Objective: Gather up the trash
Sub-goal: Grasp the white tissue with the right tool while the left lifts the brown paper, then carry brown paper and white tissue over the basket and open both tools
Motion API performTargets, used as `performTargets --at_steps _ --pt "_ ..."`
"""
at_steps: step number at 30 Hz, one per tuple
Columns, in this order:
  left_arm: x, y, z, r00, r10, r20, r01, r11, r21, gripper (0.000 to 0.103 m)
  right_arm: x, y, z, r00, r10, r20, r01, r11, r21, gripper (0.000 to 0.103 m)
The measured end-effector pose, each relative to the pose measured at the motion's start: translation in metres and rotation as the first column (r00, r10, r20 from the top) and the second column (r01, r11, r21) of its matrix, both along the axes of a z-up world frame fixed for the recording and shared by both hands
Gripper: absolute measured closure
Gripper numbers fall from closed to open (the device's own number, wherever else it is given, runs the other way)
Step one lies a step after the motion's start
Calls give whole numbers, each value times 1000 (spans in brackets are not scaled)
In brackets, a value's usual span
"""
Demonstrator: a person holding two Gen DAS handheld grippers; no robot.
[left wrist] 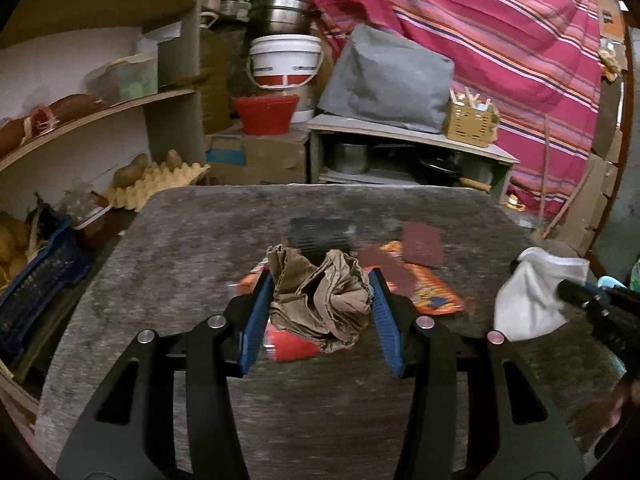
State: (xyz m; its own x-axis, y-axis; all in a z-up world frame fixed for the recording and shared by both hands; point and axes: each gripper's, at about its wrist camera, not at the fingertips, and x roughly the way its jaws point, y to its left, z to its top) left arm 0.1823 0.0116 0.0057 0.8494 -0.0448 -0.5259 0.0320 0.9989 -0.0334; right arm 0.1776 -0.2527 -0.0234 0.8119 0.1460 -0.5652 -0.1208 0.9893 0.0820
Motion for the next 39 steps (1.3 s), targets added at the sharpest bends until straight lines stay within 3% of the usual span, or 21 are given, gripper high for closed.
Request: performTargets --at_steps 8,14,22,30,39 --pt "-3 -78 2 994 -108 12 108 994 -6 56 -33 -90 9 989 -144 31 143 989 29 96" --pt "-16 -157 10 974 -223 46 223 975 4 56 -57 -160 5 968 -251 21 249 967 58 96" --pt "-30 -271 1 921 -386 44 385 922 23 56 -79 -234 -6 916 -402 -1 402 916 -19 96" --pt "-39 -362 -12 862 -506 31 505 863 29 56 -97 -292 -26 877 -477 -51 477 879 -16 96" --pt "-35 -416 -31 815 -579 -21 579 815 9 55 -112 -322 -37 847 -527 -75 529 848 21 96"
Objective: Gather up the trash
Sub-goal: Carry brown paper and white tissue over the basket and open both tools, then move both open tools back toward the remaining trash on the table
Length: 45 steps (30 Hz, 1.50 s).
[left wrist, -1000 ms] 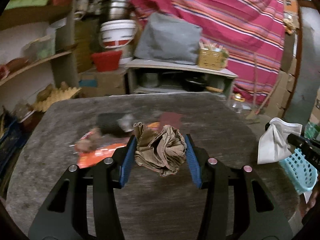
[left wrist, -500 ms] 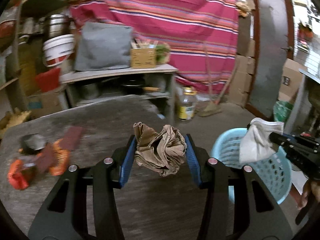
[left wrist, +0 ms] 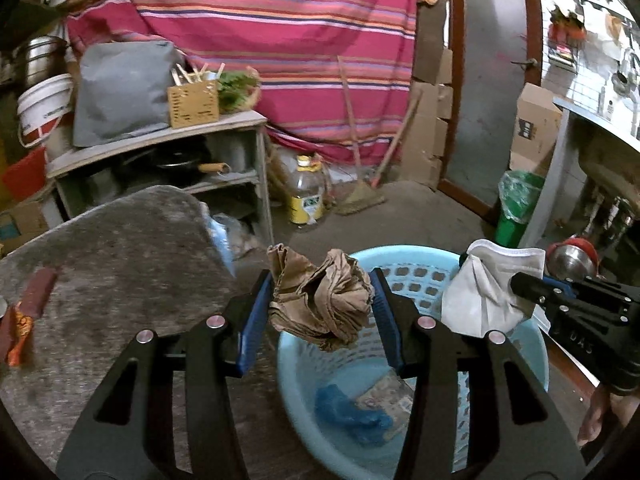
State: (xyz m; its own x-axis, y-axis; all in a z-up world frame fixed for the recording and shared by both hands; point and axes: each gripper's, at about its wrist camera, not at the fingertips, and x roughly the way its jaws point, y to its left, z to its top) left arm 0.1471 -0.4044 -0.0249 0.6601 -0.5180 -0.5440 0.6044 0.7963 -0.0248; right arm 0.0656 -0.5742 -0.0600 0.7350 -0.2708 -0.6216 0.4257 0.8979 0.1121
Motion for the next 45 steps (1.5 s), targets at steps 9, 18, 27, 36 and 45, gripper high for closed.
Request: performTargets --at_steps 9,18,27,36,45 --pt "-2 7 7 1000 -9 -9 9 999 -32 22 3 3 -2 1000 16 -3 -16 1000 7 96" --pt "-3 63 24 992 114 54 -113 993 -26 5 26 23 -13 996 40 -83 -40 999 8 93" --pt "7 158 39 970 237 51 -236 971 -26 5 41 38 -28 989 -2 -151 1 1000 -6 25" --pt "18 263 48 902 410 132 -415 910 5 5 41 84 17 1000 0 19 0 1000 -11 10" --pt "26 332 41 865 488 114 -491 871 -5 5 85 178 32 990 137 35 -134 989 -67 10"
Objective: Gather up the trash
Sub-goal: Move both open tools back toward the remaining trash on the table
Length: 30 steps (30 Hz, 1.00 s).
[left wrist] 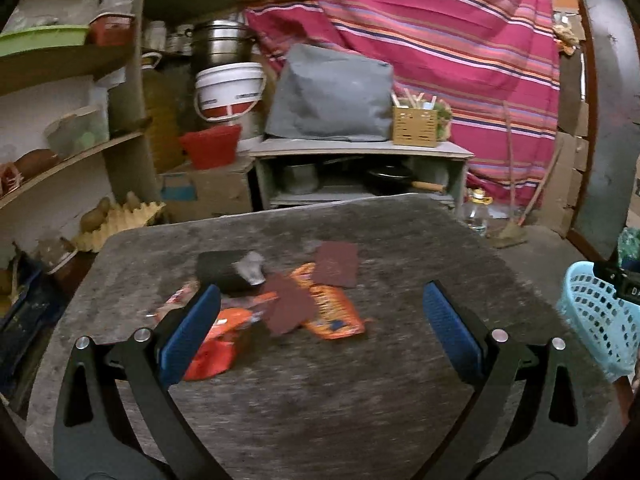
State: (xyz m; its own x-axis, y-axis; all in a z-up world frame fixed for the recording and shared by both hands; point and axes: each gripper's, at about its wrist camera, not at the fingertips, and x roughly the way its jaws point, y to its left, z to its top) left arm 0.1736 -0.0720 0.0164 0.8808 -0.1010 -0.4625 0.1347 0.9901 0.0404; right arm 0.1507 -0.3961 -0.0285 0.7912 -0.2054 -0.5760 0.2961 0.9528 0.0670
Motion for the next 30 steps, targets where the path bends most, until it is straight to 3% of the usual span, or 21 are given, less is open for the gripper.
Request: performTargets --at_steps 13,23,30 --pt "8 70 -10 992 125 12 -125 992 22 5 50 109 -13 985 171 -40 -171 985 -4 10" --pt "18 106 -17 987 161 -24 -160 987 24 5 74 146 -21 977 197 -87 -201 979 -39 7" --pt "28 123 -26 986 147 -80 -147 989 4 5 80 166 -15 983 178 -47 -182 979 -90 4"
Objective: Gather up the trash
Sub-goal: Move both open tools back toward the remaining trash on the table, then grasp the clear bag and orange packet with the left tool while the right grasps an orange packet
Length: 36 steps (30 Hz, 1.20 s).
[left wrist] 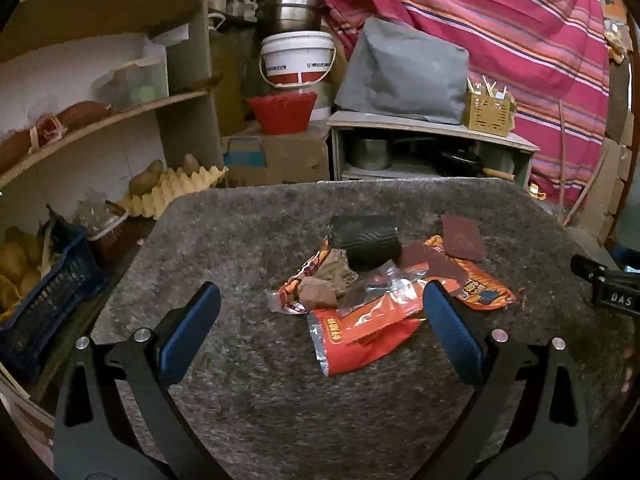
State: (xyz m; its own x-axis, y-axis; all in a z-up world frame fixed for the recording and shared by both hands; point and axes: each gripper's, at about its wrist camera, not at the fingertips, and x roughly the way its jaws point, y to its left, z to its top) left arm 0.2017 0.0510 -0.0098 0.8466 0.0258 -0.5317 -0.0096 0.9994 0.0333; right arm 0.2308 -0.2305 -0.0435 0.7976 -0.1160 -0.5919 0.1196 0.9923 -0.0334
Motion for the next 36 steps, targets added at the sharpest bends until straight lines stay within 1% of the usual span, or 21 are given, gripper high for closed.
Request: performTargets --at_steps 2,4,7,8,11,13,14,17,19,21,23,24,27,28,29,30,32,34,35,36 --pt "5 6 -5 1000 3 -15 -3 1000 -19 5 1 7 3 999 21 25 -20 999 -25 4" --pt "11 10 -10 999 14 -29 -15 999 -33 5 3 11 6 999 11 41 -9 999 -47 4" --pt "19 8 -15 999 -9 -44 7 998 -56 5 6 14 6 997 41 61 -38 998 -52 4" --pt "22 3 -15 999 -17 -43 14 998 -54 5 8 13 6 998 29 56 -26 999 -48 4" --pt "25 -10 -16 998 -51 -38 49 998 -42 5 18 9 2 999 33 -14 -33 999 -17 4" --pt "26 -23 -16 997 -69 -34 69 997 -21 5 24 8 -2 998 14 -59 -17 998 -54 4" --pt "27 -27 -17 997 -74 -34 74 997 -12 5 24 7 -3 998 7 -62 -11 998 -69 4" --pt "31 -38 -23 995 -87 -43 88 996 16 5 19 4 -2 999 14 -32 -16 999 -52 4" --pt "36 -37 -24 994 -96 -52 97 995 2 5 18 2 0 1000 7 -25 -8 999 -48 4" --pt "40 -35 -24 991 -120 -63 117 992 -42 6 18 2 -2 999 6 -32 -8 999 -42 4" --pt "44 -33 -25 985 -153 -78 147 986 -78 9 20 1 -5 999 9 -42 -10 1000 -29 4" --pt "45 -33 -27 983 -162 -90 155 984 -84 9 21 0 -6 999 14 -52 -15 1000 -19 4" --pt "48 -35 -36 980 -153 -128 147 988 -52 13 23 1 -10 998 15 -67 -16 1000 -11 4" --pt "49 -35 -39 978 -155 -139 149 987 -51 15 24 1 -11 997 17 -69 -17 1000 -8 4" --pt "50 -35 -41 975 -161 -151 154 986 -58 21 24 1 -12 997 18 -71 -18 1000 -4 4" --pt "51 -35 -43 971 -173 -163 164 984 -67 25 24 2 -12 997 18 -73 -18 1000 -2 4" --pt "52 -36 -45 966 -189 -177 179 981 -74 43 26 4 -14 997 22 -80 -22 1000 -2 4" --pt "53 -36 -47 959 -206 -192 194 978 -81 52 27 7 -16 996 28 -87 -28 1000 -3 4" --pt "53 -36 -47 959 -206 -195 194 978 -80 53 28 9 -17 995 32 -91 -33 999 -4 4" --pt "52 -35 -45 960 -206 -190 193 978 -82 57 28 11 -18 995 36 -92 -36 999 -6 4"
